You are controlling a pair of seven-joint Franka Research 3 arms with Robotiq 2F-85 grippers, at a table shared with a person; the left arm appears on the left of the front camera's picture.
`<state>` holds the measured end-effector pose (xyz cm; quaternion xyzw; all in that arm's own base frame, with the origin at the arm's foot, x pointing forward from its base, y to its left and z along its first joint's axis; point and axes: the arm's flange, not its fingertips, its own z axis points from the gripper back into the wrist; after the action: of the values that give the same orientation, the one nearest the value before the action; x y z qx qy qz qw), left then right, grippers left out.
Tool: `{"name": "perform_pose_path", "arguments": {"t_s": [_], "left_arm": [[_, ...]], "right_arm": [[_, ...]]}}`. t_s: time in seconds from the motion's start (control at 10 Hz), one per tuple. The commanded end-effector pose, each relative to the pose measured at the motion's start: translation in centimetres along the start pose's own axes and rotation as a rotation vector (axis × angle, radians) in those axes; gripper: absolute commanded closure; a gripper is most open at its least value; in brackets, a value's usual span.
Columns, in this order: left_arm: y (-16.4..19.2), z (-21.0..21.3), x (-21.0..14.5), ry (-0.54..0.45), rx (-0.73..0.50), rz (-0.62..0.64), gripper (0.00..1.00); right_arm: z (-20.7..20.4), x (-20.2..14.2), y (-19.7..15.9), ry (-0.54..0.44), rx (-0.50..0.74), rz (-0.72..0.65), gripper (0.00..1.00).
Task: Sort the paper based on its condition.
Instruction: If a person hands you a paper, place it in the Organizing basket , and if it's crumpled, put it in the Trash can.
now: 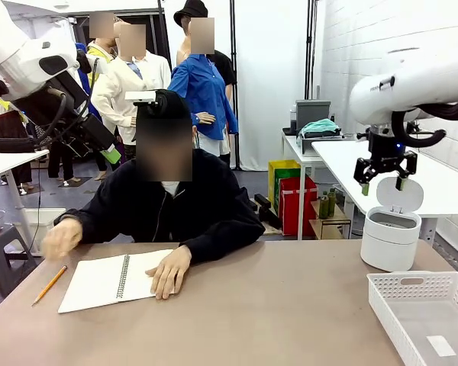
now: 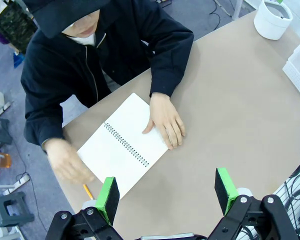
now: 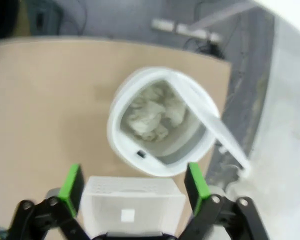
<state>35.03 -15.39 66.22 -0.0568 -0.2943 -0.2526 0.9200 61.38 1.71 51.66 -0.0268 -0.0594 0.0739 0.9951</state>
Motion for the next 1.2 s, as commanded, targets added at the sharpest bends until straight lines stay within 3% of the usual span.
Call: {"name": "perform_pose_path", "arguments": {"t_s": [0.0,0.5,0.8,1.1], "left_arm": [[0.1,0.1,0.0,0.0,0.009,-0.004,0.0],[0.1,0.1,0.0,0.0,0.009,-0.004,0.0],[0.1,0.1,0.0,0.0,0.009,-0.004,0.0],[0.1,0.1,0.0,0.0,0.009,-0.004,0.0]], "right_arm": [[2.3,-3.1,4.2,-0.093,0.094,0.212,0.0],[6.7,-4.7,11.8,-0.264,0.265,0.525,0.0],[11.0,-3.8,13.3,-0.408,0.359,0.64,0.0],[15.1,-2.8,14.5,-0.39,0.386,0.678,0.0]]}}
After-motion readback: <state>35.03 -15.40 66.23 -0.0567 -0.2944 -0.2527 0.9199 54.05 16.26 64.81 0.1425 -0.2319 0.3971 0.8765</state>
